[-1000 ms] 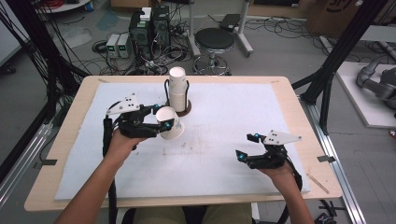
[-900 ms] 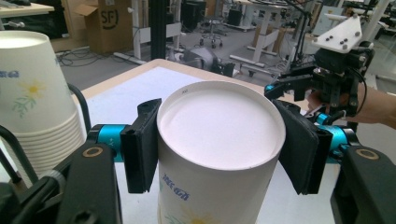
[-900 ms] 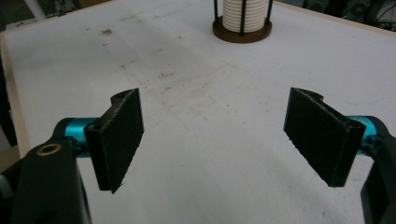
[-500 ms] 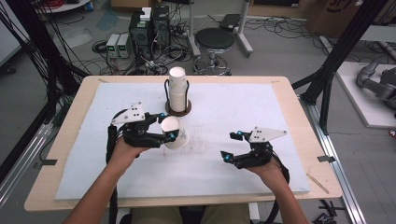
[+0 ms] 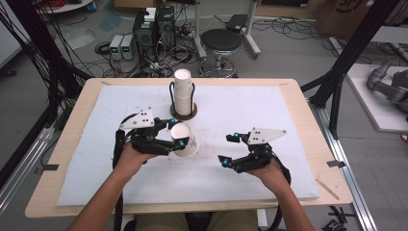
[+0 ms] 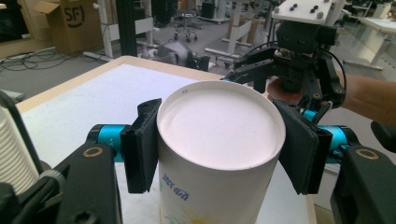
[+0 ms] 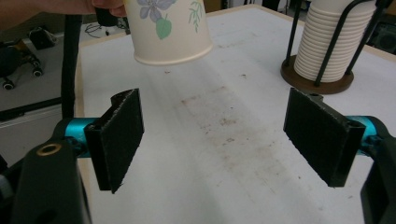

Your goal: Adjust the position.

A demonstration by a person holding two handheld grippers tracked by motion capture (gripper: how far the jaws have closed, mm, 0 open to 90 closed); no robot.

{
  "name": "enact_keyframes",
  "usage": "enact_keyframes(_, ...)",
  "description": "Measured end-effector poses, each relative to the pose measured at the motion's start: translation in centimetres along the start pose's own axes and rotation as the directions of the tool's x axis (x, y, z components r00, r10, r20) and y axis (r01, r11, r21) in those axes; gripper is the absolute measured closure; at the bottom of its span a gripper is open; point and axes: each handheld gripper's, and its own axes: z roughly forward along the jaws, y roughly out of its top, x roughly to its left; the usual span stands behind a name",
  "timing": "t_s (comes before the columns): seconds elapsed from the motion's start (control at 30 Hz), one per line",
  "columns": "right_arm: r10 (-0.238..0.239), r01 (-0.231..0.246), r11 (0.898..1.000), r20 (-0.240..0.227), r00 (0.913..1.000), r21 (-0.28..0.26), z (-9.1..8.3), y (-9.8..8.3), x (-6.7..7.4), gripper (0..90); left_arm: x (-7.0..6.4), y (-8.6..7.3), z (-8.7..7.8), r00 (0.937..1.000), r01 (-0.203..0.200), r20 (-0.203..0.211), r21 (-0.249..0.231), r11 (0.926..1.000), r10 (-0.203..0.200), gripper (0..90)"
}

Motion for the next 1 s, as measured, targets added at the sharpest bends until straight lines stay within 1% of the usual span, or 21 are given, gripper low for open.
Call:
enact_keyframes(0.07,-0.009,0.009,1.000,-0.004,0.9999,-0.001,0.2,0.2,0.0,20.4,-0.2,0.0,0.2,0.9999,-0.005,0.010,0.007,1.0000,0.005,36.8)
enact_keyframes(0.17,-0.013,0.012,1.000,-0.028,0.9995,-0.002,0.6,0.5,0.2,20.4,-0.4,0.1,0.3,0.9996,-0.011,0.026,0.012,0.9999,0.011,36.9)
enact_keyframes(0.2,-0.009,0.009,1.000,-0.046,0.9989,-0.001,0.7,0.6,0.3,20.4,-0.5,0.1,0.4,0.9994,-0.008,0.032,0.009,0.9999,0.008,36.8)
enact_keyframes(0.4,-0.035,0.036,0.999,-0.087,0.9956,0.003,1.8,1.4,0.6,20.4,-0.8,0.2,0.9,0.9979,-0.021,0.062,0.021,0.9995,0.020,36.8)
enact_keyframes(0.43,-0.039,0.040,0.999,-0.084,0.9957,0.004,1.9,1.5,0.6,20.4,-0.9,0.2,1.0,0.9974,-0.022,0.070,0.024,0.9995,0.020,36.8)
enact_keyframes(0.53,-0.040,0.041,0.999,-0.109,0.9932,0.003,2.3,1.7,0.8,20.4,-1.1,0.2,1.3,0.9965,-0.023,0.082,0.026,0.9994,0.021,36.8)
enact_keyframes(0.57,-0.049,0.050,0.999,-0.113,0.9924,0.002,2.5,1.8,0.9,20.4,-1.2,0.2,1.5,0.9961,-0.023,0.086,0.026,0.9994,0.021,36.8)
enact_keyframes(0.6,-0.043,0.044,0.999,-0.123,0.9915,0.006,2.6,1.9,1.0,20.4,-1.2,0.2,1.5,0.9956,-0.028,0.090,0.029,0.9992,0.025,36.8)
enact_keyframes(0.7,-0.051,0.053,0.999,-0.144,0.9882,0.007,3.2,2.1,1.2,20.4,-1.3,0.2,1.8,0.9946,-0.022,0.102,0.024,0.9995,0.019,36.8)
enact_keyframes(0.8,-0.048,0.050,0.999,-0.157,0.9864,0.010,3.6,2.1,1.3,20.4,-1.4,0.2,2.1,0.9930,-0.025,0.116,0.025,0.9994,0.022,36.8)
enact_keyframes(0.83,-0.054,0.056,0.998,-0.161,0.9854,0.007,3.7,2.1,1.3,20.5,-1.4,0.2,2.1,0.9921,-0.024,0.124,0.025,0.9994,0.020,36.9)
enact_keyframes(0.93,-0.044,0.044,0.999,-0.182,0.9823,-0.006,4.0,2.1,1.3,20.7,-1.5,0.2,2.3,0.9901,-0.025,0.139,0.022,0.9995,0.021,36.8)
enact_keyframes(1.0,-0.039,0.039,0.999,-0.193,0.9804,-0.004,4.2,2.1,1.3,20.9,-1.6,0.2,2.4,0.9884,-0.023,0.151,0.015,0.9996,0.020,36.9)
